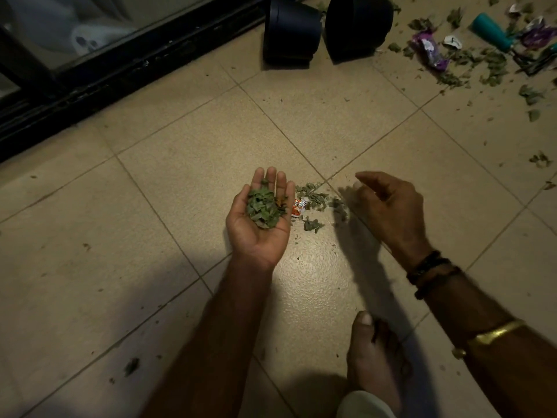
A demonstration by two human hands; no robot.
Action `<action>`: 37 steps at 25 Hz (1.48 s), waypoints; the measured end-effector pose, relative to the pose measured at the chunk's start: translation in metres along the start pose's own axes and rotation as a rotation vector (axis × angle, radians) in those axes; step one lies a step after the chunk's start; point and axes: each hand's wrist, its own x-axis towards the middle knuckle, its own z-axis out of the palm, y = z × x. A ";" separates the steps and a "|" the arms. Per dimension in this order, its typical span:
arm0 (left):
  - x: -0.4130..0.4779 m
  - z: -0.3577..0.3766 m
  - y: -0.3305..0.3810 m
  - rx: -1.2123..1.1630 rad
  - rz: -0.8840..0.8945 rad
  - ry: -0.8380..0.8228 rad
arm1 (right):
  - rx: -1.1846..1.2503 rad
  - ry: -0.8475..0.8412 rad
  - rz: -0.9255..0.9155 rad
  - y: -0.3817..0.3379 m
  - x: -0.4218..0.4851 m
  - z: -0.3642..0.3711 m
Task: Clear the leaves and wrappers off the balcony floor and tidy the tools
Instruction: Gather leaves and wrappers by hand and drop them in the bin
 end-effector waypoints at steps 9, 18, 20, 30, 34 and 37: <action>-0.003 -0.002 0.042 -0.041 0.161 0.066 | -0.374 -0.299 -0.249 0.001 -0.014 0.105; 0.005 0.003 0.043 -0.048 0.159 0.065 | -0.519 -0.370 -0.710 0.003 -0.020 0.115; 0.005 0.004 0.042 -0.050 0.145 0.044 | -0.485 -0.380 -0.669 0.008 -0.019 0.095; -0.003 -0.001 0.034 -0.006 0.131 0.045 | -0.828 -0.488 -0.575 -0.019 -0.038 0.101; -0.002 -0.006 0.036 0.007 0.135 0.046 | -0.920 -0.416 -0.599 -0.012 -0.044 0.083; -0.004 -0.011 0.034 0.000 0.124 0.046 | -0.945 -0.421 -0.578 -0.008 -0.042 0.064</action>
